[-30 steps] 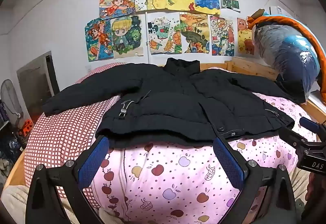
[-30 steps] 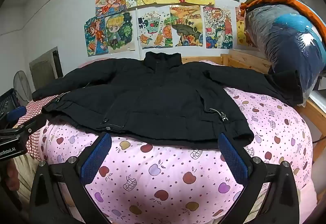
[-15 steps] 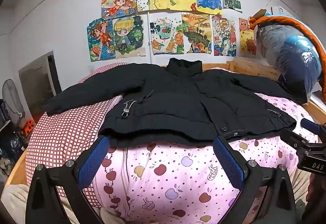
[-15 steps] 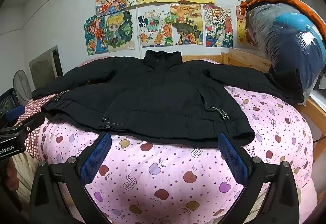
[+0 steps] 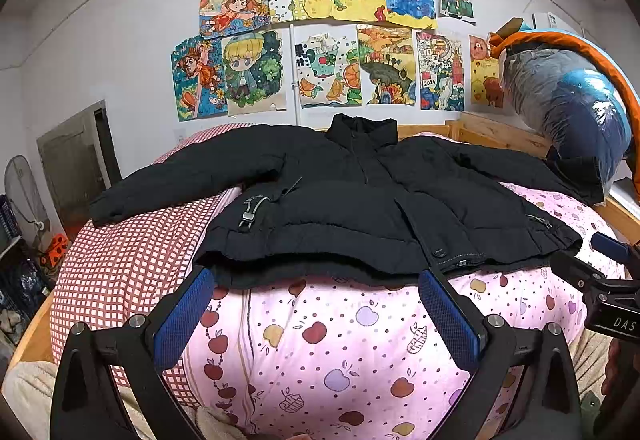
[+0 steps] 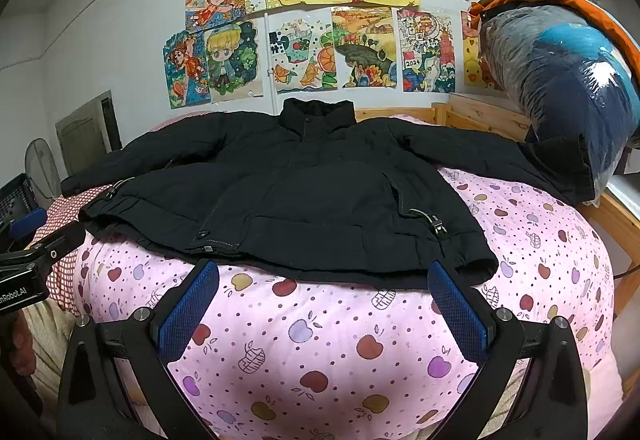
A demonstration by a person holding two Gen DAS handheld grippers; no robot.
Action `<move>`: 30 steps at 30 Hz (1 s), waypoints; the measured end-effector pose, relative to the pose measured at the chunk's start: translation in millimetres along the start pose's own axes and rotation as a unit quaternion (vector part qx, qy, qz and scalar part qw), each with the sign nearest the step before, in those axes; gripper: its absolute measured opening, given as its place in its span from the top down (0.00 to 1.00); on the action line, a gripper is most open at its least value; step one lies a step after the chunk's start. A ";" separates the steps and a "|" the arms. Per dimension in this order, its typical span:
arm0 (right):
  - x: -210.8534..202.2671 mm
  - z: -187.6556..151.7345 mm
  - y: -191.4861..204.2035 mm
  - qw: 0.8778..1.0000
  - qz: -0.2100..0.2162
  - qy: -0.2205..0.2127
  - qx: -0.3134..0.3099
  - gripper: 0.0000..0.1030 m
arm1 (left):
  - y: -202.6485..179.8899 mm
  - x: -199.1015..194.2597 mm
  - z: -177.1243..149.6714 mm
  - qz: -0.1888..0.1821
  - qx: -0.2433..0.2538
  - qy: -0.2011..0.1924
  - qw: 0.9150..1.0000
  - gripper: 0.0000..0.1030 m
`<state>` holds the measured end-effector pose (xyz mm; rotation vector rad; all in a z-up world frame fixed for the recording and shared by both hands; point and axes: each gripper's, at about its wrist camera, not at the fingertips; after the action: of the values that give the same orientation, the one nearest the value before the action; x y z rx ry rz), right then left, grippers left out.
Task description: Fold large clothes
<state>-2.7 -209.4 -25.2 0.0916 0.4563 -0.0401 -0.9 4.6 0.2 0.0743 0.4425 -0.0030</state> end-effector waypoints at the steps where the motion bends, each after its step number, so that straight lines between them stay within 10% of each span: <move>1: 0.7 -0.2 -1.1 1.000 0.000 0.000 0.000 0.01 | 0.0 -0.3 0.1 0.000 0.000 0.000 1.000 0.00; 30: -4.9 -0.6 1.4 1.000 -0.002 -0.005 -0.001 0.01 | 1.1 -1.2 0.3 0.005 -0.002 -0.001 1.000 0.00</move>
<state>-7.2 -207.9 -23.4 0.0878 0.4467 -0.0443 -1.8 5.7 1.1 0.0724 0.4401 0.0074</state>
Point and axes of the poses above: each gripper's, at about its wrist camera, not at the fingertips, and x roughly the way its jaws point, y to its left, z to its top
